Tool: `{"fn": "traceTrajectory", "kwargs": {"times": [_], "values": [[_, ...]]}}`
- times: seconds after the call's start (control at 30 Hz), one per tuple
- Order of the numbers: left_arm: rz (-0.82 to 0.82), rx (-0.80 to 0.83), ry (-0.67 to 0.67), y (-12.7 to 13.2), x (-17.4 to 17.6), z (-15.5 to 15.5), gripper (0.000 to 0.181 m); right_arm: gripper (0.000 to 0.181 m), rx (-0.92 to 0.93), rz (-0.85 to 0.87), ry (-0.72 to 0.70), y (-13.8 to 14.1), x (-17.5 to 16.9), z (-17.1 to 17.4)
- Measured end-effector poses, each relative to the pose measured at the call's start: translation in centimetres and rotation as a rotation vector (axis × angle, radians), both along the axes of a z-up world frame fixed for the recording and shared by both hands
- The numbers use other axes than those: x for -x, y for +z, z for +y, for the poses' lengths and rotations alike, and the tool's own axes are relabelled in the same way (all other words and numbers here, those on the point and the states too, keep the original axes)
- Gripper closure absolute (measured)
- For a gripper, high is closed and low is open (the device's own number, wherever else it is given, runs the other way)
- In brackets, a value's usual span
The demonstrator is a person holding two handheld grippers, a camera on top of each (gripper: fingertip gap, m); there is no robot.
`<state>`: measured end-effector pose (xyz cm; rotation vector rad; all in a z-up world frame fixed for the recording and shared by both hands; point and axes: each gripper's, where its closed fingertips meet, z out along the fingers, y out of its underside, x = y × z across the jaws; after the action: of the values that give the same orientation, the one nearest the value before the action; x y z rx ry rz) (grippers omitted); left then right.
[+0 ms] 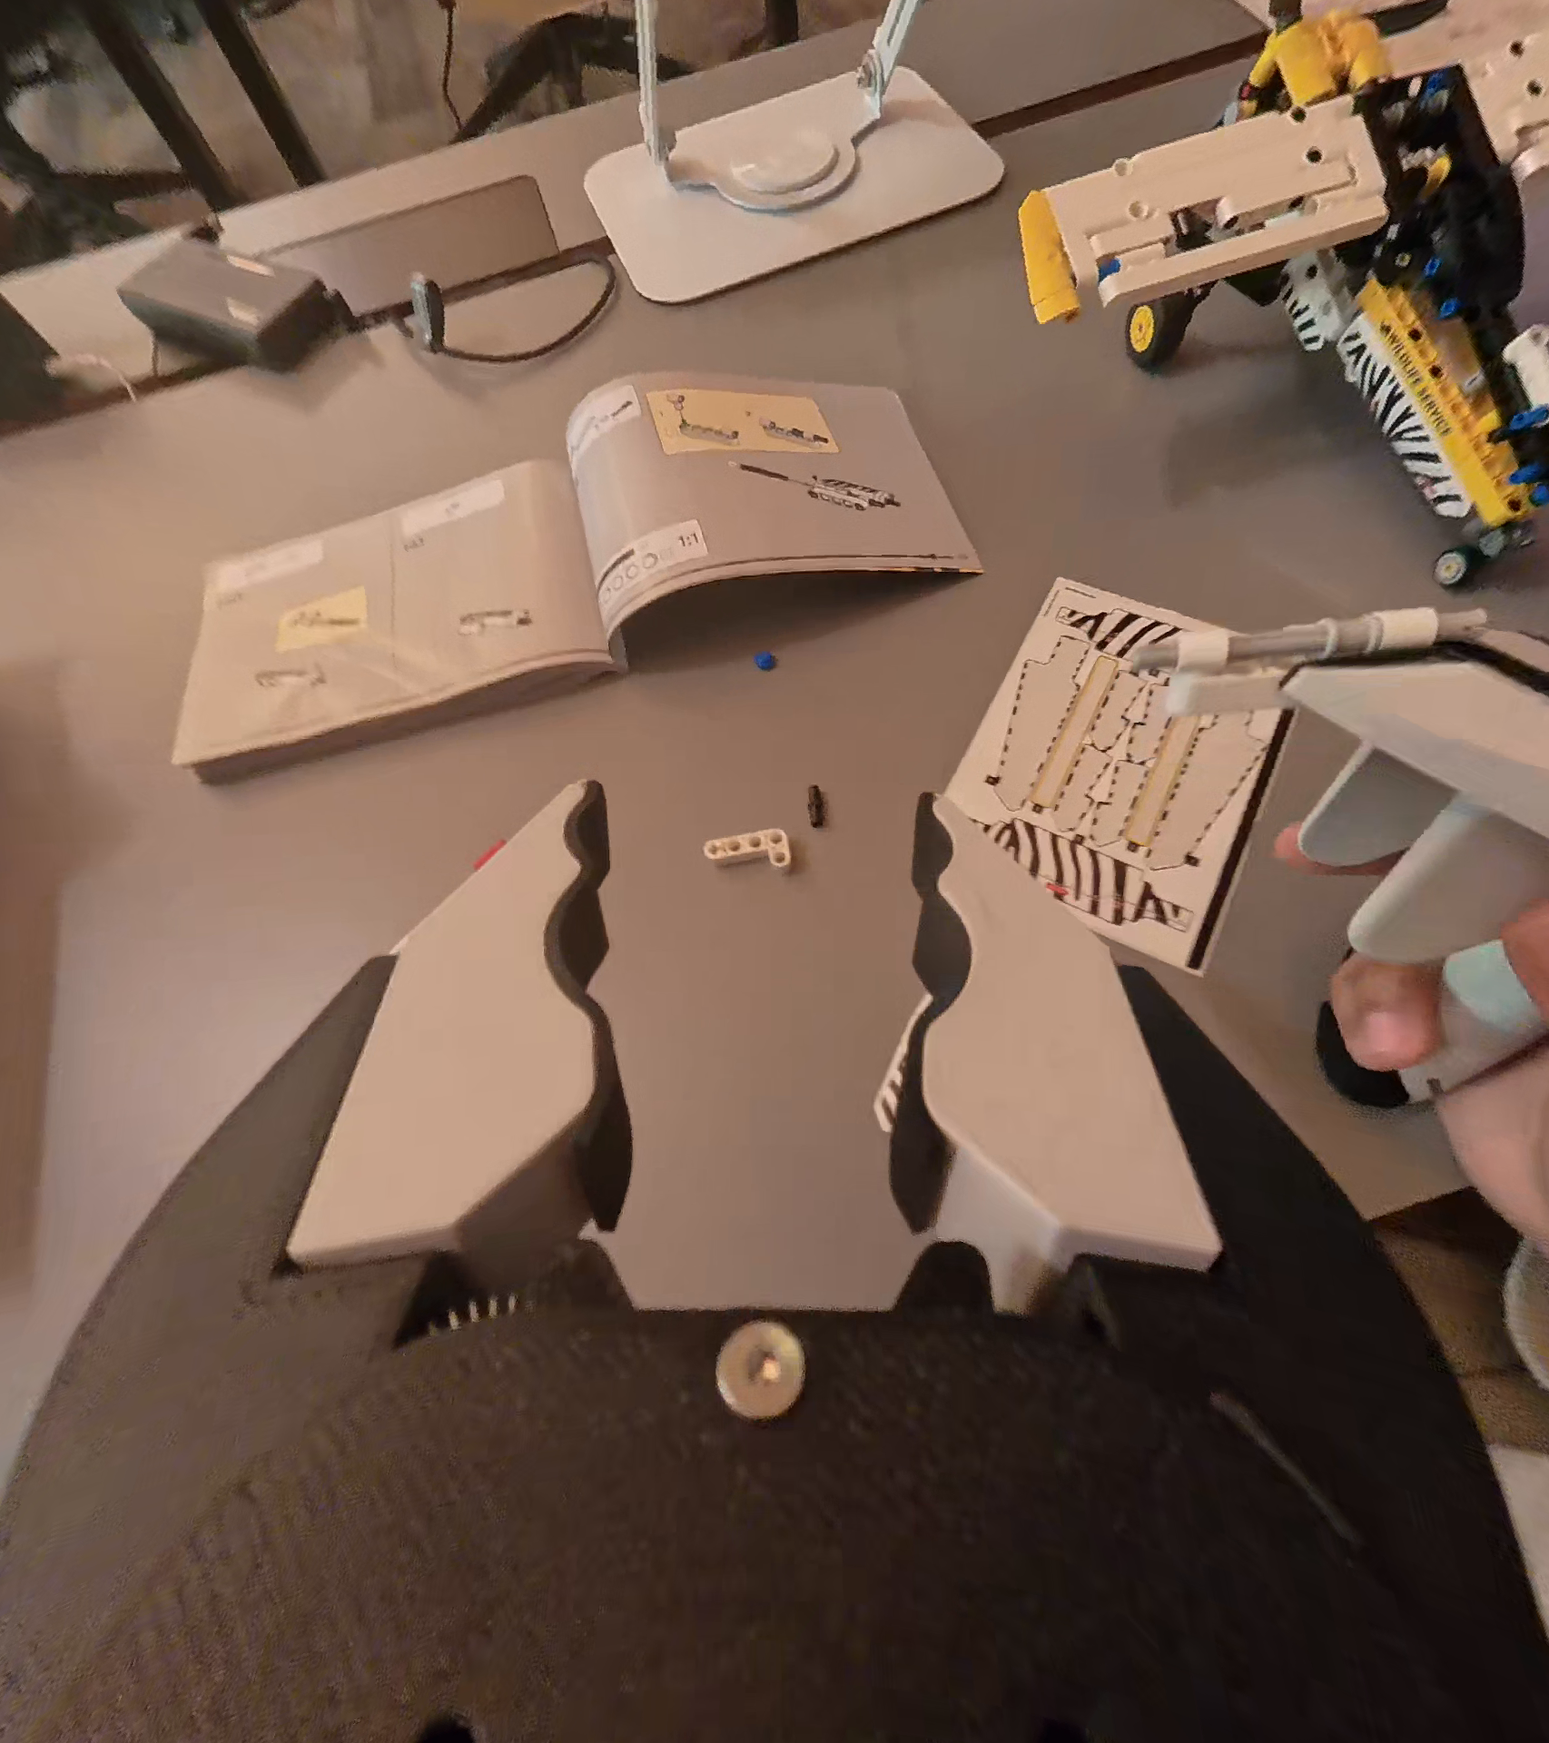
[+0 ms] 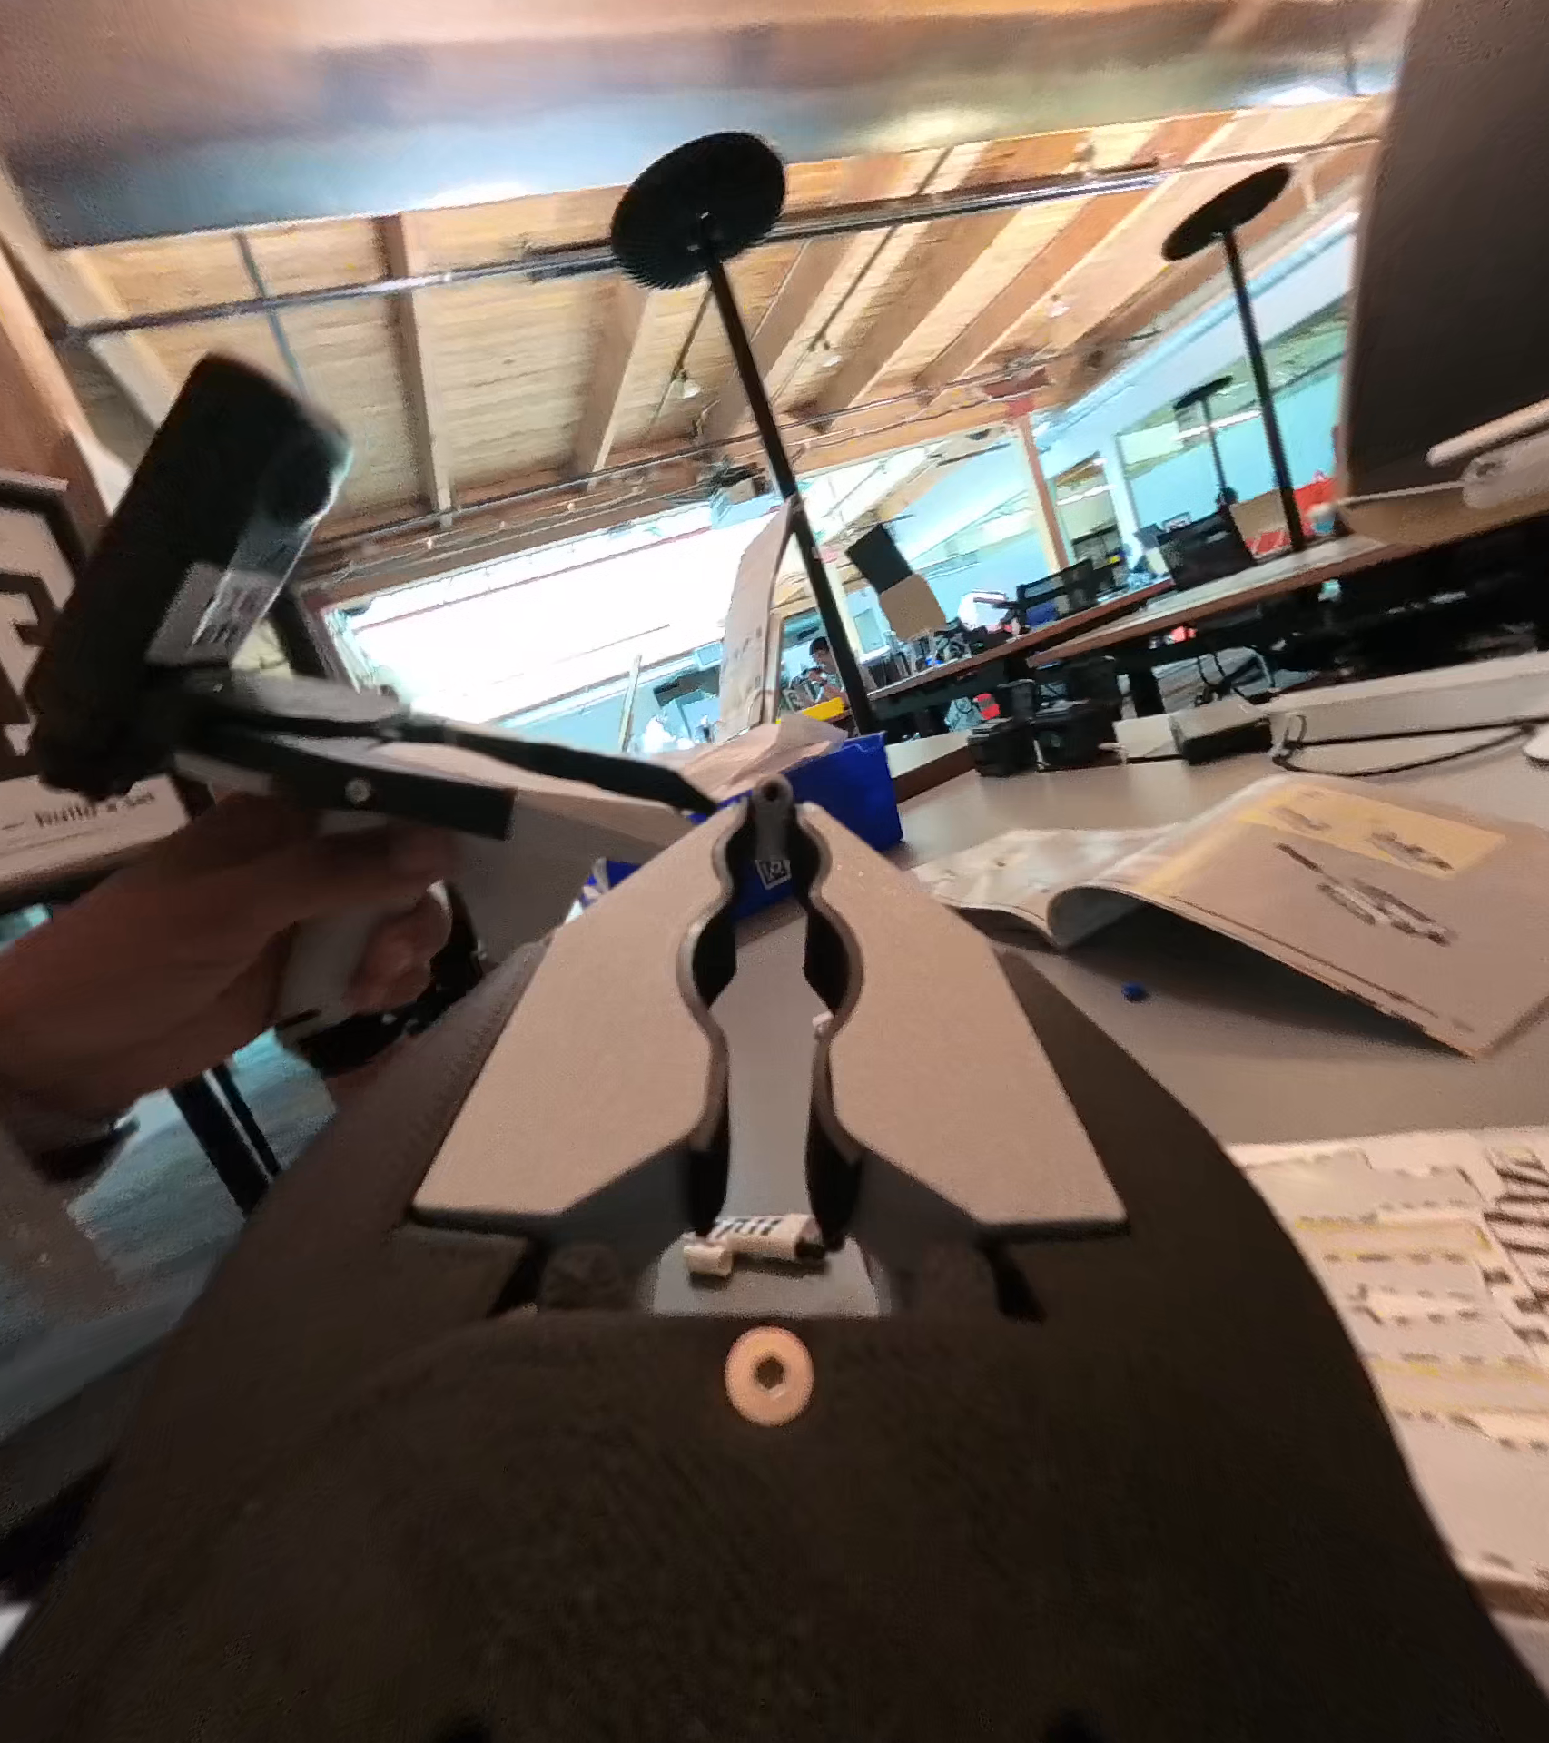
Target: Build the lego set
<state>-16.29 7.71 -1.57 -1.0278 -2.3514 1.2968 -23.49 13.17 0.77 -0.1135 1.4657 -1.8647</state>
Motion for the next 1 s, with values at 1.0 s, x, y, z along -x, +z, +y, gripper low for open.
{"fn": "traceTrajectory", "kwargs": {"times": [1.0], "values": [[0.483,-0.094,-0.079,-2.7,-3.6,10.0,0.112,0.177,-0.030,-0.210,0.224,0.1,8.8,4.3]]}}
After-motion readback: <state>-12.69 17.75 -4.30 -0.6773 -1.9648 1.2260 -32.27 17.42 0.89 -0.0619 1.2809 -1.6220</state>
